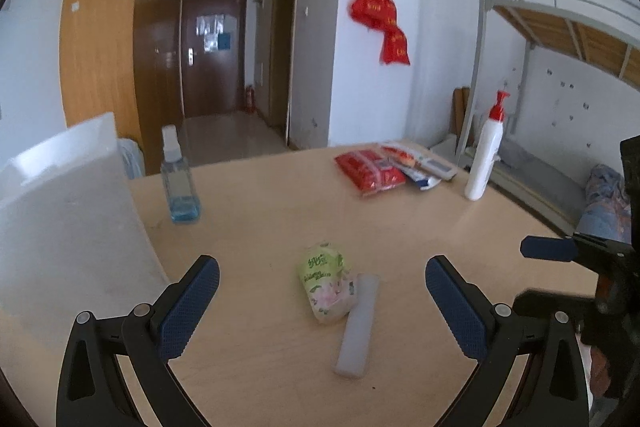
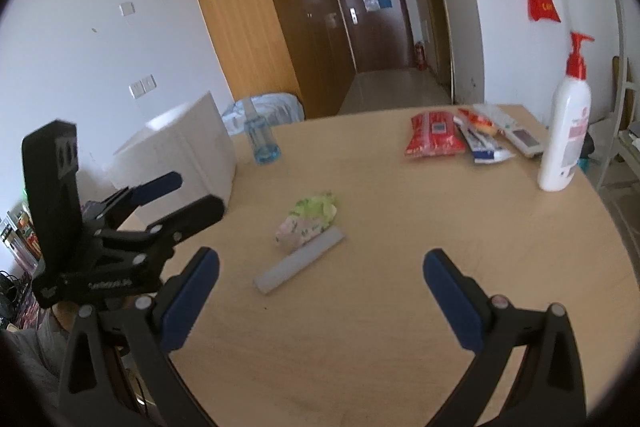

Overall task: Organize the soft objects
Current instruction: 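Move both tools toward the green tissue packet and white stick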

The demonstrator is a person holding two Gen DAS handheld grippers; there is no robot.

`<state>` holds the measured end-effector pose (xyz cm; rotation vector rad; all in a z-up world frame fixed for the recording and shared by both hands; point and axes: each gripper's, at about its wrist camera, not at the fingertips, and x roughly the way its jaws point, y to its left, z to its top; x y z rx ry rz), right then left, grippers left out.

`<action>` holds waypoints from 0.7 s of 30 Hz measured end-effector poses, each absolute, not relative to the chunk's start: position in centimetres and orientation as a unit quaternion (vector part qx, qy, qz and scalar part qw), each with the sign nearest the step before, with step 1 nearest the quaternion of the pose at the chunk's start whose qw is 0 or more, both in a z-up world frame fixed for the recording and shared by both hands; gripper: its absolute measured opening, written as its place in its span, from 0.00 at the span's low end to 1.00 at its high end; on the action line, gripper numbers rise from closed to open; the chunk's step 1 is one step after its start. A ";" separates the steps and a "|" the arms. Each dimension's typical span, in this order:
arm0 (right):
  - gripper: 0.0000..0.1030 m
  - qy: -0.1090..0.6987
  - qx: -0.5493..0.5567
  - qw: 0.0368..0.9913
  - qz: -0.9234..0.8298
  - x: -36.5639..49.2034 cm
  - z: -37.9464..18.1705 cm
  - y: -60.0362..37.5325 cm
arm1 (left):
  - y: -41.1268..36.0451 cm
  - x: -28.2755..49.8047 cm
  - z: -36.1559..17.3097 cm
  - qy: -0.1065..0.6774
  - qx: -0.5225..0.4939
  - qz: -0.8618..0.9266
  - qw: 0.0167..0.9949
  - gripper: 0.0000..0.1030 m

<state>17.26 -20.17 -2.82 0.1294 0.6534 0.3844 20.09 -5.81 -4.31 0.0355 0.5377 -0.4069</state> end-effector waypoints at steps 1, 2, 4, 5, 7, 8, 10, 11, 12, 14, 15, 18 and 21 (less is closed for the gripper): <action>1.00 0.321 0.063 0.926 0.190 17.4 -3.1 -20.0 | -6.0 20.6 -4.6 0.269 0.022 -0.205 0.941 0.97; 1.00 0.326 0.062 0.923 0.194 17.7 -3.4 -19.7 | -6.2 21.1 -4.9 0.277 0.026 -0.208 0.938 0.95; 1.00 0.336 0.056 0.919 0.197 18.1 -4.0 -19.1 | -6.5 22.3 -5.3 0.295 0.028 -0.211 0.932 0.94; 1.00 0.341 0.053 0.917 0.198 18.4 -4.4 -18.8 | -6.5 22.8 -5.5 0.299 0.027 -0.211 0.930 0.93; 1.00 0.351 0.052 0.914 0.198 18.7 -5.2 -18.6 | -6.8 24.0 -6.1 0.308 0.032 -0.205 0.929 0.91; 1.00 0.355 0.053 0.912 0.200 18.9 -5.6 -18.7 | -7.0 24.4 -6.3 0.312 0.038 -0.204 0.927 0.87; 1.00 0.366 0.054 0.908 0.195 19.2 -6.3 -18.8 | -7.5 25.4 -6.9 0.323 0.043 -0.203 0.924 0.86; 1.00 0.371 0.051 0.908 0.189 19.3 -6.6 -18.8 | -7.7 25.9 -7.3 0.329 0.044 -0.205 0.921 0.86; 1.00 0.377 0.045 0.906 0.186 19.5 -7.1 -18.7 | -7.9 26.2 -7.6 0.333 0.047 -0.207 0.919 0.85; 1.00 0.382 0.044 0.904 0.188 19.6 -7.4 -18.6 | -8.1 26.9 -8.0 0.338 0.049 -0.201 0.918 0.82; 1.00 0.383 0.046 0.903 0.190 19.7 -7.5 -18.7 | -8.1 27.3 -8.2 0.344 0.048 -0.199 0.916 0.82; 1.00 0.384 0.050 0.901 0.194 20.0 -7.7 -18.9 | -8.2 28.2 -8.9 0.360 0.038 -0.204 0.910 0.78; 1.00 0.388 0.059 0.899 0.196 20.5 -8.1 -19.1 | -8.6 28.9 -9.7 0.373 0.043 -0.203 0.904 0.71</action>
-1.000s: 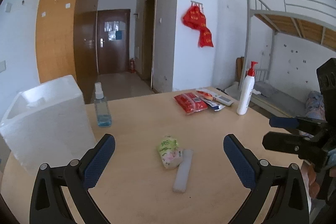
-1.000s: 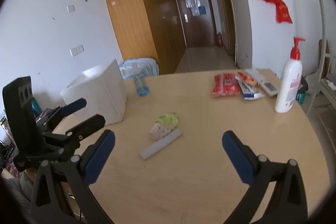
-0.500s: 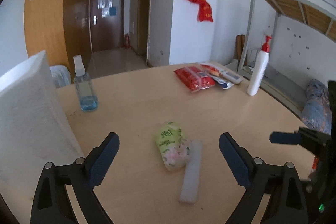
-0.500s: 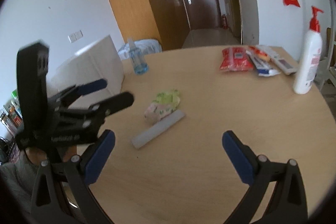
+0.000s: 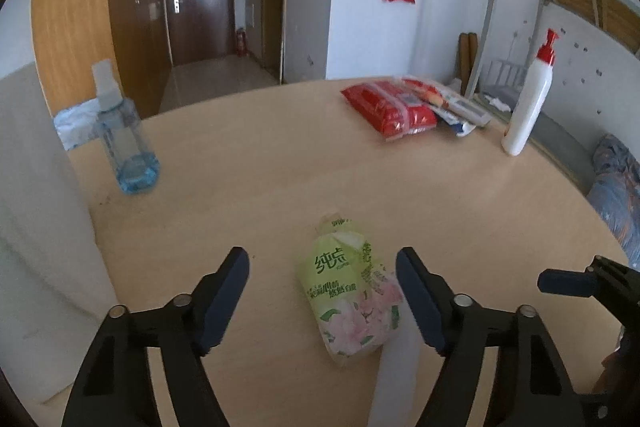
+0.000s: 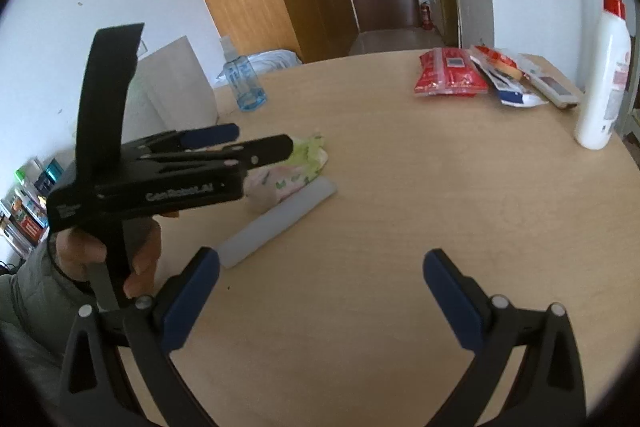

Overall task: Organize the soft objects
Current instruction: 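Move both tools toward the green tissue packet and white stick, then grasp the green tissue packet with the left tool while the right tool grasps the white stick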

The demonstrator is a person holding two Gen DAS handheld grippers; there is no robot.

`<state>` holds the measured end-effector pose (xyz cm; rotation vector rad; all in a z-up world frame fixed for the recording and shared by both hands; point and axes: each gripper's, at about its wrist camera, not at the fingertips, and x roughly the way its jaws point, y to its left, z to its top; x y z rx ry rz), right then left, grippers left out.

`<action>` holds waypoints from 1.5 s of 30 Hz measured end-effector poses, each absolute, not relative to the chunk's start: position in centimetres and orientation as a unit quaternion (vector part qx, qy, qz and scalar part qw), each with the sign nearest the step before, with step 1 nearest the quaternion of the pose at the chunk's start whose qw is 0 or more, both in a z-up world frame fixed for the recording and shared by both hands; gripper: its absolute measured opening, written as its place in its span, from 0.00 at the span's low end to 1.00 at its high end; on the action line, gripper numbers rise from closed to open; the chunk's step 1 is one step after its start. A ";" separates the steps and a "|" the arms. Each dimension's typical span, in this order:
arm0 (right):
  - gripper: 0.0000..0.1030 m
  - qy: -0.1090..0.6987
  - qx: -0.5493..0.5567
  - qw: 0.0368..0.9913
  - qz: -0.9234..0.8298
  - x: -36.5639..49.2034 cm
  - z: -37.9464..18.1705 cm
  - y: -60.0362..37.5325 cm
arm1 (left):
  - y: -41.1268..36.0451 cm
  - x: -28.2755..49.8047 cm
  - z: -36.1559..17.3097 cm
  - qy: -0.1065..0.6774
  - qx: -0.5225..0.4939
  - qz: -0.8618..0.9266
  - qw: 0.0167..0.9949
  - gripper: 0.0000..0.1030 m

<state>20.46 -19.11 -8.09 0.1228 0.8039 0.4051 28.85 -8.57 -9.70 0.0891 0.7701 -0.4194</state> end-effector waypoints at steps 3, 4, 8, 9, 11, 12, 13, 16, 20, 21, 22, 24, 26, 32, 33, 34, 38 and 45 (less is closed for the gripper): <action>1.00 0.395 0.063 0.896 0.193 21.0 -8.3 -18.8 | -8.7 29.4 -10.2 0.384 0.037 -0.208 0.899 0.63; 1.00 0.396 0.061 0.895 0.195 21.1 -8.4 -18.6 | -8.8 29.5 -10.3 0.385 0.036 -0.210 0.898 0.59; 1.00 0.398 0.056 0.893 0.202 21.6 -8.4 -18.0 | -9.1 29.9 -10.8 0.396 0.040 -0.218 0.891 0.46; 1.00 0.398 0.056 0.893 0.202 21.8 -8.5 -18.0 | -9.1 29.9 -10.9 0.400 0.041 -0.219 0.889 0.44; 1.00 0.401 0.056 0.892 0.200 22.1 -8.6 -17.9 | -8.9 29.9 -11.0 0.405 0.034 -0.222 0.886 0.41; 1.00 0.402 0.056 0.892 0.199 22.2 -8.6 -17.9 | -8.7 29.8 -11.0 0.406 0.033 -0.222 0.886 0.40; 1.00 0.403 0.056 0.891 0.198 22.3 -8.6 -17.8 | -8.6 29.8 -11.0 0.407 0.031 -0.222 0.885 0.36; 1.00 0.406 0.052 0.891 0.197 22.7 -8.6 -17.5 | -8.4 29.7 -11.2 0.418 0.027 -0.226 0.879 0.29; 1.00 0.413 0.047 0.888 0.197 23.1 -8.7 -16.9 | -8.2 29.6 -11.0 0.416 0.025 -0.230 0.879 0.17; 1.00 0.413 0.046 0.888 0.196 23.2 -8.7 -16.8 | -8.2 29.6 -11.0 0.416 0.023 -0.230 0.879 0.16; 1.00 0.415 0.046 0.888 0.195 23.3 -8.8 -16.7 | -8.0 29.5 -10.9 0.415 0.022 -0.230 0.880 0.15; 1.00 0.416 0.048 0.887 0.195 23.3 -8.8 -16.6 | -7.7 29.4 -10.7 0.410 0.020 -0.225 0.884 0.14; 1.00 0.418 0.049 0.886 0.193 23.3 -8.9 -16.6 | -7.4 29.2 -10.3 0.404 0.018 -0.224 0.886 0.14; 1.00 0.423 0.052 0.885 0.189 23.5 -8.9 -16.1 | -6.2 28.0 -8.2 0.363 0.020 -0.215 0.906 0.14; 1.00 0.422 0.052 0.885 0.189 23.6 -8.8 -15.9 | -6.0 27.8 -8.0 0.358 0.022 -0.212 0.909 0.14; 1.00 0.423 0.051 0.885 0.188 23.6 -8.7 -15.7 | -5.8 27.5 -7.6 0.349 0.026 -0.206 0.914 0.14; 1.00 0.424 0.047 0.886 0.183 23.9 -8.5 -14.7 | -4.7 27.0 -6.7 0.333 0.026 -0.197 0.922 0.14; 1.00 0.424 0.032 0.890 0.167 24.4 -8.5 -12.7 | -3.0 26.5 -6.3 0.322 0.017 -0.187 0.928 0.14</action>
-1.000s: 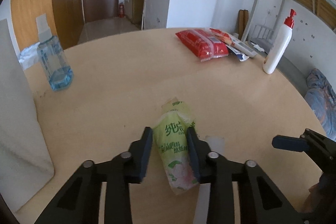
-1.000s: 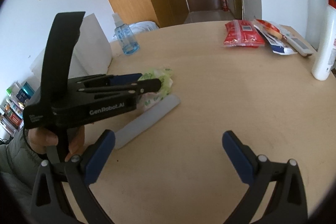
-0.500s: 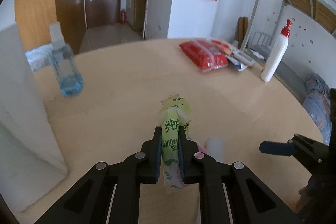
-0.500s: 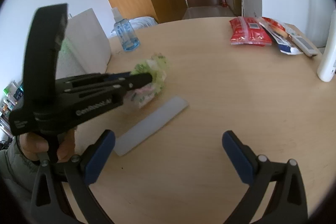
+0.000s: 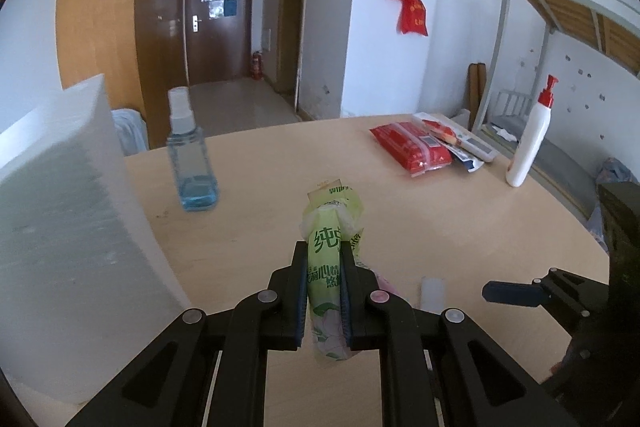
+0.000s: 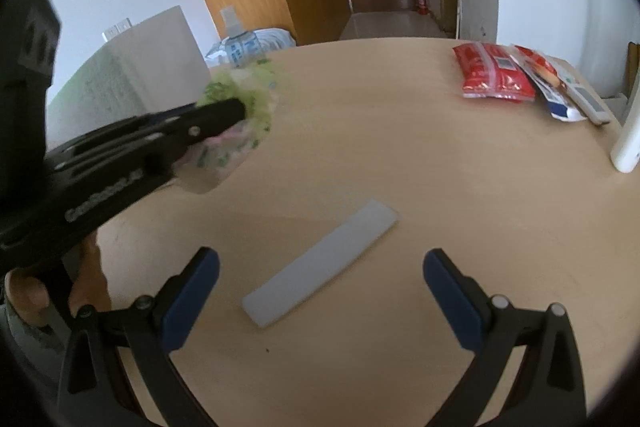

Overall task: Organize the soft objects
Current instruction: 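Grasp the green tissue packet with the left tool while the right tool grasps the white stick, then carry the tissue packet with the left tool over the foam box while the right tool carries the stick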

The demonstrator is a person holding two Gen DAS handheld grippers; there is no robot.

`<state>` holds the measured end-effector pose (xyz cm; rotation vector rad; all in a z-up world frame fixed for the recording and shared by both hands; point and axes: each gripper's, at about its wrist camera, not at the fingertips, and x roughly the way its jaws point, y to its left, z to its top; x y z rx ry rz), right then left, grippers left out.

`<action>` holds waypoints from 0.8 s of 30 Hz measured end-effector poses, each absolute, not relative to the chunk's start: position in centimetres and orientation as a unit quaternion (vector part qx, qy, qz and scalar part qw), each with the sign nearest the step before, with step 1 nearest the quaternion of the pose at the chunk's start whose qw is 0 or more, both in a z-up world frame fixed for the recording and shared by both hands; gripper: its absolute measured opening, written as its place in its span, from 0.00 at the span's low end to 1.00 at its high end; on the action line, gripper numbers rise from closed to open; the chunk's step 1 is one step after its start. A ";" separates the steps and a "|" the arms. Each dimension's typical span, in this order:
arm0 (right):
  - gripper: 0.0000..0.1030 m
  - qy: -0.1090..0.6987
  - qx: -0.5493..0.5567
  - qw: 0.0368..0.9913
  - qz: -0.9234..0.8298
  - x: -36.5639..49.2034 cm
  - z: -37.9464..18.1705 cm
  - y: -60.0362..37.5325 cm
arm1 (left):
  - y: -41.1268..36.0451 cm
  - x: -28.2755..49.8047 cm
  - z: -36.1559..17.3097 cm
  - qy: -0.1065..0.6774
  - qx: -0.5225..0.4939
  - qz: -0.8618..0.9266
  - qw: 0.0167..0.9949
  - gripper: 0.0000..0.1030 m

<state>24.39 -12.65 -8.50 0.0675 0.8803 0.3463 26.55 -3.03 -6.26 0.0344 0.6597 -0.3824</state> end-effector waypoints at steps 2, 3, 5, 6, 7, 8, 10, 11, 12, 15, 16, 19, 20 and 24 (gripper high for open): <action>0.99 0.426 0.028 0.891 0.156 24.6 -8.6 -12.3 | -2.4 26.2 -6.1 0.317 0.015 -0.186 0.930 0.14; 0.99 0.428 0.025 0.891 0.150 24.7 -8.6 -12.1 | -2.3 26.1 -6.0 0.314 0.015 -0.184 0.931 0.14; 0.97 0.431 0.018 0.892 0.137 24.9 -8.7 -11.8 | -1.7 25.7 -5.8 0.308 0.014 -0.185 0.933 0.14; 0.96 0.431 0.012 0.893 0.131 24.9 -8.7 -11.5 | -1.5 25.5 -5.7 0.306 0.014 -0.184 0.934 0.14; 0.92 0.432 0.006 0.893 0.125 25.0 -8.8 -11.2 | -1.1 25.3 -5.6 0.303 0.013 -0.183 0.935 0.14; 0.89 0.433 -0.005 0.894 0.115 25.0 -8.8 -10.7 | -0.9 25.2 -5.5 0.300 0.011 -0.185 0.936 0.14; 0.79 0.439 -0.025 0.893 0.095 25.2 -9.1 -10.0 | -0.5 24.9 -5.4 0.296 0.011 -0.186 0.937 0.14; 0.75 0.444 -0.028 0.891 0.091 25.3 -9.3 -9.7 | -0.3 24.8 -5.3 0.295 0.011 -0.186 0.937 0.14; 0.66 0.449 -0.029 0.889 0.087 25.4 -9.5 -9.6 | -0.1 24.7 -5.3 0.294 0.011 -0.188 0.937 0.14; 0.57 0.457 -0.025 0.886 0.071 25.6 -9.9 -9.7 | 0.3 24.4 -5.2 0.290 0.011 -0.189 0.938 0.14; 0.54 0.456 -0.027 0.887 0.063 25.7 -9.9 -9.7 | 0.4 24.3 -5.2 0.288 0.010 -0.190 0.938 0.14; 0.49 0.457 -0.024 0.888 0.050 25.7 -9.9 -9.7 | 0.4 24.0 -5.0 0.285 0.013 -0.193 0.939 0.14; 0.47 0.457 -0.028 0.888 0.046 25.7 -9.9 -9.6 | 0.4 24.0 -5.1 0.284 0.014 -0.194 0.939 0.14; 0.35 0.456 -0.031 0.889 0.040 24.8 -9.8 -9.0 | 0.6 23.7 -5.1 0.282 0.013 -0.197 0.939 0.14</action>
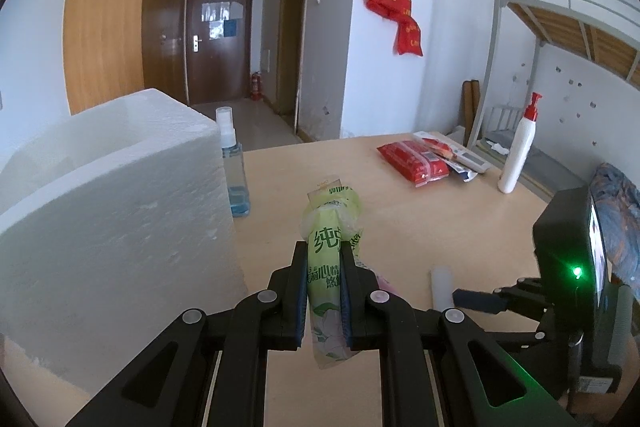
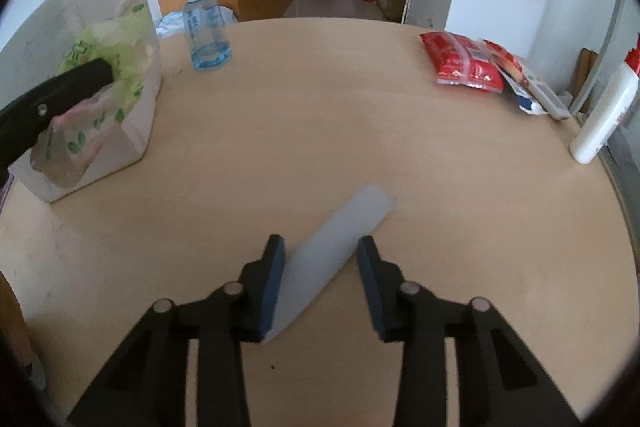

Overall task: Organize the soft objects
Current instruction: 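Carry the tissue packet with the left tool over the foam box while the right tool carries the stick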

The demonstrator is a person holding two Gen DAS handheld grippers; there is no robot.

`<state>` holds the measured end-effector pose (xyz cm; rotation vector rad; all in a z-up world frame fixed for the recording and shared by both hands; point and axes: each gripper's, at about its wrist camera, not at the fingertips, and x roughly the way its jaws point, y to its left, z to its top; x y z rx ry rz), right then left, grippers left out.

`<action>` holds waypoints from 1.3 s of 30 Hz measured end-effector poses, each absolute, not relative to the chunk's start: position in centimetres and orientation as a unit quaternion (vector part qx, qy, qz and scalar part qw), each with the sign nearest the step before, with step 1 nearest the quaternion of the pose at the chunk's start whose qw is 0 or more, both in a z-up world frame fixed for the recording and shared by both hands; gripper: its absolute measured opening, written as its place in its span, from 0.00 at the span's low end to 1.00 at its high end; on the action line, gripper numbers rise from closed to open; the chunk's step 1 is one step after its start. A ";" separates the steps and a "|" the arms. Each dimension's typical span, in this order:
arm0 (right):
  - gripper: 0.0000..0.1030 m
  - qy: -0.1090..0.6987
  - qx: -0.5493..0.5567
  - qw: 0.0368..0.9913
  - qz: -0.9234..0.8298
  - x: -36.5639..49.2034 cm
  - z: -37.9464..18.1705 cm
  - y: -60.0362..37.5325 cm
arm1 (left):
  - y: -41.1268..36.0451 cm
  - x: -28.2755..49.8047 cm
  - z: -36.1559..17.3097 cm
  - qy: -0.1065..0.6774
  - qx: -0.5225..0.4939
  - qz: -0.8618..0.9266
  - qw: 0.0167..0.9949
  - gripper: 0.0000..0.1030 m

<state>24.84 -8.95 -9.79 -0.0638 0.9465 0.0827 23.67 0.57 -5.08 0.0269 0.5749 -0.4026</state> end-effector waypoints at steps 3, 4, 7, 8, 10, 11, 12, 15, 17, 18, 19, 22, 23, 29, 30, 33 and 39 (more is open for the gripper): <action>0.34 0.455 -0.020 0.889 0.042 24.5 -9.7 -9.3 | 0.6 23.3 -5.0 0.277 0.014 -0.201 0.940 0.14; 0.34 0.457 -0.024 0.888 0.041 24.5 -9.7 -9.2 | 0.5 23.2 -4.9 0.277 0.014 -0.205 0.939 0.14; 0.32 0.457 -0.017 0.888 0.037 24.8 -9.7 -8.8 | 0.5 22.7 -4.7 0.270 0.017 -0.209 0.940 0.14; 0.29 0.454 -0.019 0.890 0.033 24.8 -9.8 -8.7 | 0.6 22.6 -4.7 0.269 0.018 -0.210 0.940 0.14; 0.23 0.449 -0.013 0.893 0.033 24.8 -9.8 -8.8 | 0.6 22.3 -4.5 0.263 0.019 -0.212 0.941 0.14; 0.20 0.446 -0.010 0.894 0.034 24.8 -9.7 -9.0 | 0.6 22.2 -4.5 0.261 0.020 -0.211 0.942 0.14; 0.17 0.443 -0.006 0.896 0.036 24.8 -9.6 -9.2 | 0.7 22.1 -4.4 0.261 0.019 -0.212 0.942 0.14; 0.13 0.439 0.020 0.896 0.054 24.5 -9.2 -10.0 | 0.8 21.8 -4.2 0.256 0.018 -0.213 0.943 0.14; 0.13 0.433 0.038 0.898 0.064 24.2 -8.9 -10.5 | 1.0 21.9 -4.2 0.256 0.016 -0.216 0.942 0.14; 0.13 0.431 0.042 0.899 0.065 24.1 -8.8 -10.5 | 1.0 21.7 -4.1 0.254 0.016 -0.214 0.943 0.14; 0.13 0.427 0.048 0.901 0.066 23.9 -8.7 -10.5 | 1.1 21.5 -4.0 0.252 0.016 -0.213 0.944 0.14; 0.13 0.418 0.043 0.904 0.074 23.6 -8.4 -10.2 | 1.3 20.9 -3.7 0.246 0.013 -0.217 0.945 0.14; 0.13 0.415 0.040 0.906 0.076 23.4 -8.0 -10.1 | 1.4 20.8 -3.5 0.245 0.012 -0.219 0.944 0.14; 0.13 0.378 0.049 0.921 0.080 22.0 -5.6 -11.1 | 2.0 19.5 -2.6 0.236 0.012 -0.213 0.948 0.14; 0.13 0.375 0.052 0.922 0.081 21.9 -5.4 -11.2 | 2.1 19.2 -2.5 0.234 0.009 -0.215 0.948 0.14; 0.13 0.365 0.056 0.925 0.088 21.4 -4.7 -11.5 | 2.2 18.3 -2.4 0.234 0.011 -0.211 0.949 0.14; 0.13 0.332 0.051 0.937 0.096 19.9 -2.6 -11.8 | 2.2 16.9 -1.2 0.225 0.001 -0.204 0.953 0.14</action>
